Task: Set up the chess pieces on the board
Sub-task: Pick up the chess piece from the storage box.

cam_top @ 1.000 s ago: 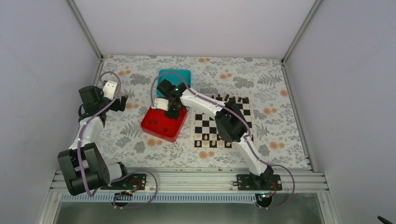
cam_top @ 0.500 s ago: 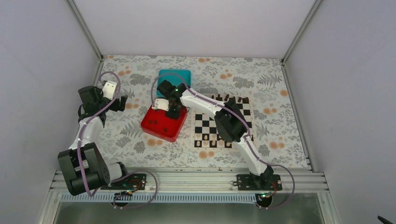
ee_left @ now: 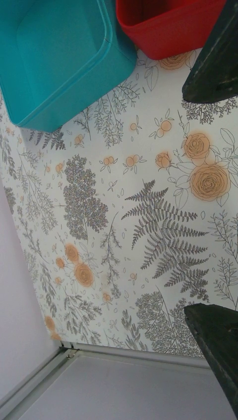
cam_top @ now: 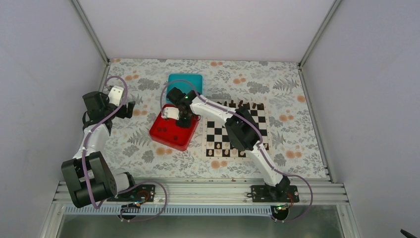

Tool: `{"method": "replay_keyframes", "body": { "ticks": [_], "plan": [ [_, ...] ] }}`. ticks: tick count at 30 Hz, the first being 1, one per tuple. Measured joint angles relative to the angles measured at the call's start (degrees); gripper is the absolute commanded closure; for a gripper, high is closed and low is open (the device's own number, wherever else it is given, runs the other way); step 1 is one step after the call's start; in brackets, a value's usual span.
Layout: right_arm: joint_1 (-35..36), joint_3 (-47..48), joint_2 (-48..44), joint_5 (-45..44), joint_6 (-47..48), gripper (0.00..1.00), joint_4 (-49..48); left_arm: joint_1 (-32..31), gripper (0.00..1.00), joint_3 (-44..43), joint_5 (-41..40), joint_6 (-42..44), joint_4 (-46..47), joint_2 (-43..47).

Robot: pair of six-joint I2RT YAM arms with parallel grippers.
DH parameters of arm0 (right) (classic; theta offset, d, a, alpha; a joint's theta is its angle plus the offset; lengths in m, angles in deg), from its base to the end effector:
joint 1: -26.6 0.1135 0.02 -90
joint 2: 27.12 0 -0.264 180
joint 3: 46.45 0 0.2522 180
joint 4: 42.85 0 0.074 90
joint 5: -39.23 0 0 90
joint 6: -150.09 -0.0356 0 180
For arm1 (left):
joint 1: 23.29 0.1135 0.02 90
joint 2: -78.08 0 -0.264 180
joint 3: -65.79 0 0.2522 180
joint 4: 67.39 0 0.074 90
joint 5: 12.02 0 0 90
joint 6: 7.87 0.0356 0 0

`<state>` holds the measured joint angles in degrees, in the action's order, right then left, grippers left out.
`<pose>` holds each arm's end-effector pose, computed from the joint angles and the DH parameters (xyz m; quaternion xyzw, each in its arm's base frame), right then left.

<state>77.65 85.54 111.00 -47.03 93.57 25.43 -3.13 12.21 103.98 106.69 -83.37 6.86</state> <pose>0.3105 0.3878 0.1573 -0.6693 0.7298 0.0527 0.1290 0.2528 0.0762 0.2283 0.1392 0.8541 -0.0083 0.5011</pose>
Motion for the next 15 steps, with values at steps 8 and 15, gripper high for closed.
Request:
{"method": "replay_keyframes", "body": {
  "ticks": [8, 15],
  "plan": [
    [0.0, 0.0, -0.2, 0.0, 0.1, 0.95, -0.2, 0.1, 0.00, 0.0, 0.2, 0.0, 0.0, 0.0],
    [-0.1, 0.1, -2.2, 0.3, 0.1, 0.96, 0.7, 0.1, 0.00, 0.0, 0.2, 0.0, 0.0, 0.0]
  ]
}}
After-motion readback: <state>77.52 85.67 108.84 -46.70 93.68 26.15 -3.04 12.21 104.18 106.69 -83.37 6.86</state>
